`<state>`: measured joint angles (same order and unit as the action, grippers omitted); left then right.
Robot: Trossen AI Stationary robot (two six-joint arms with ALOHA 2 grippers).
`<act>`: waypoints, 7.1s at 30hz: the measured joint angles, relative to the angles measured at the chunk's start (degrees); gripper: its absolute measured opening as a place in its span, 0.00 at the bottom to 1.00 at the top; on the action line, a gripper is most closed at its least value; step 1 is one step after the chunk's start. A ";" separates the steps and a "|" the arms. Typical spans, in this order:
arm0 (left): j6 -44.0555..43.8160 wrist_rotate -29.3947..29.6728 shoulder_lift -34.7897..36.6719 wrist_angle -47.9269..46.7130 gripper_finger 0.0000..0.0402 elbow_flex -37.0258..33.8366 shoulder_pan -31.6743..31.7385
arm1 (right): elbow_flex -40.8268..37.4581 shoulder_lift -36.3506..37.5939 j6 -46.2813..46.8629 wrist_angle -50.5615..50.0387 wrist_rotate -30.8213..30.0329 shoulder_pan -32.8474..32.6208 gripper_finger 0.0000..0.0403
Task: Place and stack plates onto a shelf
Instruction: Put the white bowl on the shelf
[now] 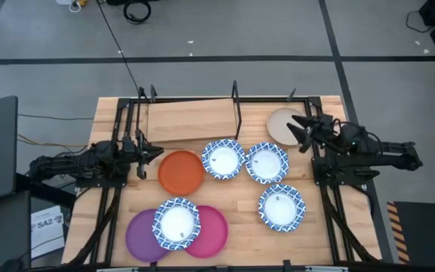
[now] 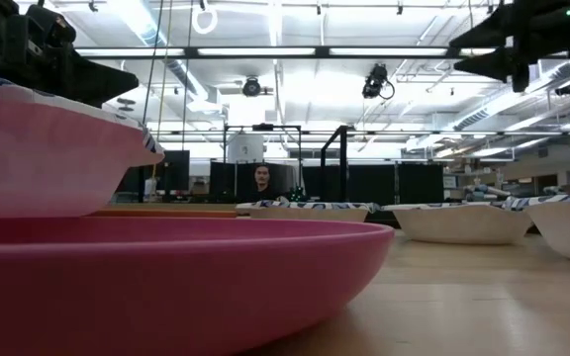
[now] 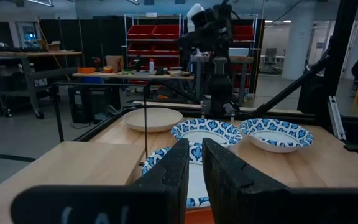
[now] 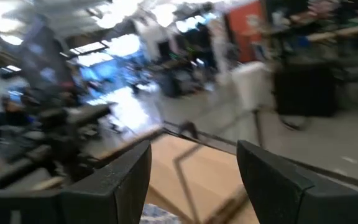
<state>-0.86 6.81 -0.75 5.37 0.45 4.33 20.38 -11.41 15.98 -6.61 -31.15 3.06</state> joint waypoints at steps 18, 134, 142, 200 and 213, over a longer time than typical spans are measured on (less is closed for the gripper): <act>-0.02 0.00 0.02 -0.02 0.13 0.00 -0.01 | 7.43 -13.10 2.03 -8.35 6.36 12.39 0.60; -0.03 0.02 0.00 -0.02 0.13 0.00 0.01 | 7.43 -66.15 -26.70 -3.89 54.81 34.13 0.02; -0.02 0.02 0.00 -0.02 0.13 0.00 0.01 | 13.41 -66.17 -26.72 -14.20 54.67 34.10 0.02; -0.02 0.00 0.02 -0.04 0.13 0.00 0.01 | 84.24 -99.42 -23.63 -15.34 50.56 30.80 0.02; -0.02 0.00 0.01 -0.04 0.13 0.00 0.01 | 85.94 -109.00 -26.44 -16.33 50.78 33.53 0.03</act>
<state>-0.89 6.81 -0.74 5.32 0.45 4.34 106.32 -120.41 -10.46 -22.94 19.63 36.60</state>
